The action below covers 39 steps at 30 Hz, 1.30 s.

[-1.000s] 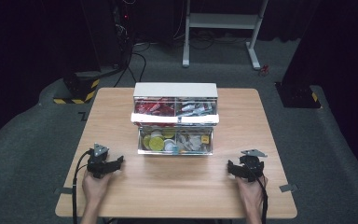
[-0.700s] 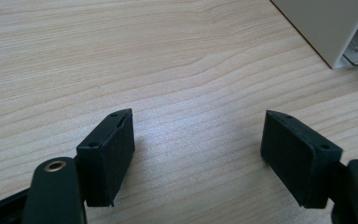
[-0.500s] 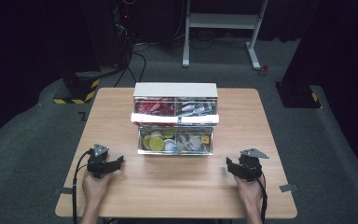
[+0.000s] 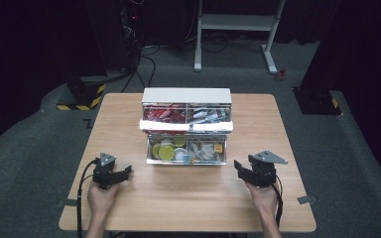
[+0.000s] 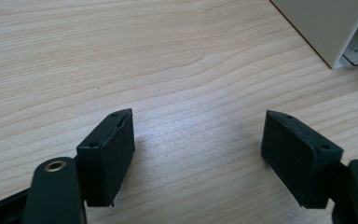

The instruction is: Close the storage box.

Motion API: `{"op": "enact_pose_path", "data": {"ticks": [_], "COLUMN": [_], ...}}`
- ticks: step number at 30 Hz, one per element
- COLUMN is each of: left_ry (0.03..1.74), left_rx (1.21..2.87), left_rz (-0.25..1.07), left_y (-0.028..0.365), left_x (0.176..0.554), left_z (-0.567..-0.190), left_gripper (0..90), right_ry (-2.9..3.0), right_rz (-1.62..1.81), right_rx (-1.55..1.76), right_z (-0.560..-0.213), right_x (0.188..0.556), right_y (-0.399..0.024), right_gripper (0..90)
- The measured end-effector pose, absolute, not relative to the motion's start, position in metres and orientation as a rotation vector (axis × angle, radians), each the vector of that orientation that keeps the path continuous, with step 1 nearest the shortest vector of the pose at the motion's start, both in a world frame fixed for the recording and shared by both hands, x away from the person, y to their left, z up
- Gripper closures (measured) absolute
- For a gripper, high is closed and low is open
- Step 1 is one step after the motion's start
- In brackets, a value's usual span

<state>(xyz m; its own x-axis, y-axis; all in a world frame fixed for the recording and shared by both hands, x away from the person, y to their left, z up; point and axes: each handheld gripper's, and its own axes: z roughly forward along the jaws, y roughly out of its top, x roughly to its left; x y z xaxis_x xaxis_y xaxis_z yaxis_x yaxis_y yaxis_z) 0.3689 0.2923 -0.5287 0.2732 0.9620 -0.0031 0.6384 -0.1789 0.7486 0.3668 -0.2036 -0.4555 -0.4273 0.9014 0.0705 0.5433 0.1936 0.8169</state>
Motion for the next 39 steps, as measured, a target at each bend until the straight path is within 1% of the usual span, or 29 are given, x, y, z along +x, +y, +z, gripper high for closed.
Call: {"op": "enact_pose_path", "data": {"ticks": [5,8,9,11,15,18,25,30,35,39], "left_ry": [1.440,1.438,1.438,1.437,1.437,1.438,1.437,1.436,1.436,1.436], "left_rx": [1.902,1.908,1.908,1.909,1.909,1.910,1.909,1.911,1.910,1.911], "left_rz": [0.645,0.644,0.644,0.644,0.644,0.643,0.644,0.645,0.645,0.640], "left_y": [0.292,0.292,0.292,0.292,0.292,0.292,0.292,0.292,0.292,0.293], "left_x": [0.369,0.369,0.369,0.369,0.369,0.369,0.369,0.369,0.369,0.369], "left_z": [-0.529,-0.529,-0.529,-0.529,-0.529,-0.529,-0.529,-0.529,-0.529,-0.529], "left_gripper": [26.1,26.1,26.2,26.2,26.1,26.2,26.1,25.9,25.9,26.1], "right_ry": [2.062,2.048,2.038,2.041,2.061,2.063,2.081,2.128,2.148,2.167], "right_rz": [1.163,1.215,1.251,1.260,1.275,1.303,1.318,1.323,1.335,1.332], "right_rx": [1.309,1.276,1.257,1.247,1.197,1.140,1.081,1.042,1.012,0.995], "right_z": [-0.444,-0.434,-0.429,-0.427,-0.418,-0.404,-0.384,-0.369,-0.362,-0.357], "right_x": [0.365,0.363,0.362,0.361,0.361,0.360,0.362,0.369,0.372,0.376], "right_y": [-0.199,-0.197,-0.196,-0.194,-0.189,-0.183,-0.173,-0.161,-0.153,-0.146], "right_gripper": [40.3,43.6,46.3,46.9,52.0,55.8,59.6,66.4,69.3,69.7]}}
